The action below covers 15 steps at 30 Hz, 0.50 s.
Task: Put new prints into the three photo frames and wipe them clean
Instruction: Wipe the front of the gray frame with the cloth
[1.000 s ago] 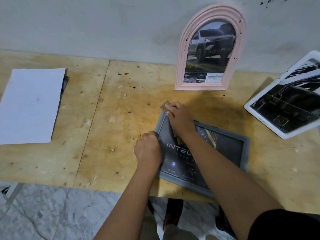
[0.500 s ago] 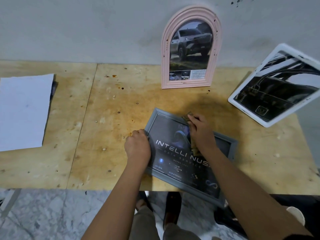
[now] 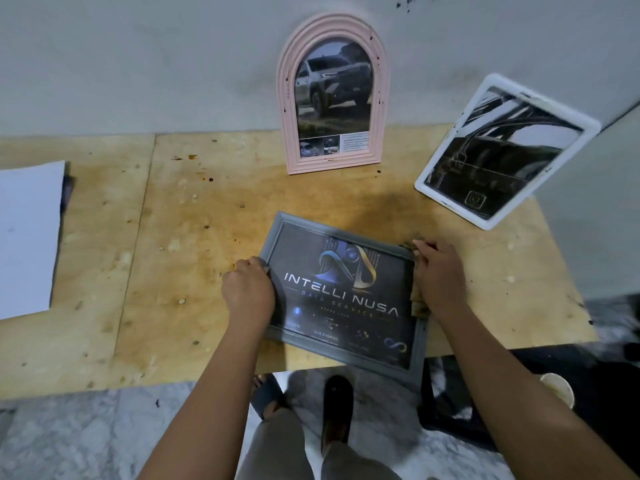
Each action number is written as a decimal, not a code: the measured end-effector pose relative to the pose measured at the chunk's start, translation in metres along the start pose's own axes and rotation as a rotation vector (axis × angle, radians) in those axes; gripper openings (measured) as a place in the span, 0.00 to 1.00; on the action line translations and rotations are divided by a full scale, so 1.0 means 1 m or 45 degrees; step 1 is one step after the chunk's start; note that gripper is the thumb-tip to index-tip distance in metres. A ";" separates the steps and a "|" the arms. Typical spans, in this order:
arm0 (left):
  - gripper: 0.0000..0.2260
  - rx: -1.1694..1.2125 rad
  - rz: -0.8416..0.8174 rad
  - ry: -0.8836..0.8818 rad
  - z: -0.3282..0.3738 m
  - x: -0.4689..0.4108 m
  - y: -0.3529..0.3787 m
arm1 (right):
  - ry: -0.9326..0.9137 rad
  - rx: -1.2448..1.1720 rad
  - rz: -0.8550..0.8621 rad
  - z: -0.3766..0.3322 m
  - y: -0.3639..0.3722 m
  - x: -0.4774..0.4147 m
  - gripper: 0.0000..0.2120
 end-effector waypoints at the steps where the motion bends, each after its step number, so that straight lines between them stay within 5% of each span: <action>1: 0.11 -0.011 -0.001 0.007 0.000 0.000 0.001 | 0.041 0.007 0.013 0.003 -0.004 0.002 0.14; 15: 0.12 -0.054 0.013 0.014 0.003 -0.004 0.004 | 0.136 -0.095 -0.101 0.006 -0.009 0.016 0.20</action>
Point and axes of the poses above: each hand's wrist, its own x-axis away from the middle knuckle, its own y-axis out of the palm, z = x × y, the point moved 6 cm from there along -x, towards the middle knuckle, and after that the axes turned 3 degrees about -z, right-handed, at the moved point
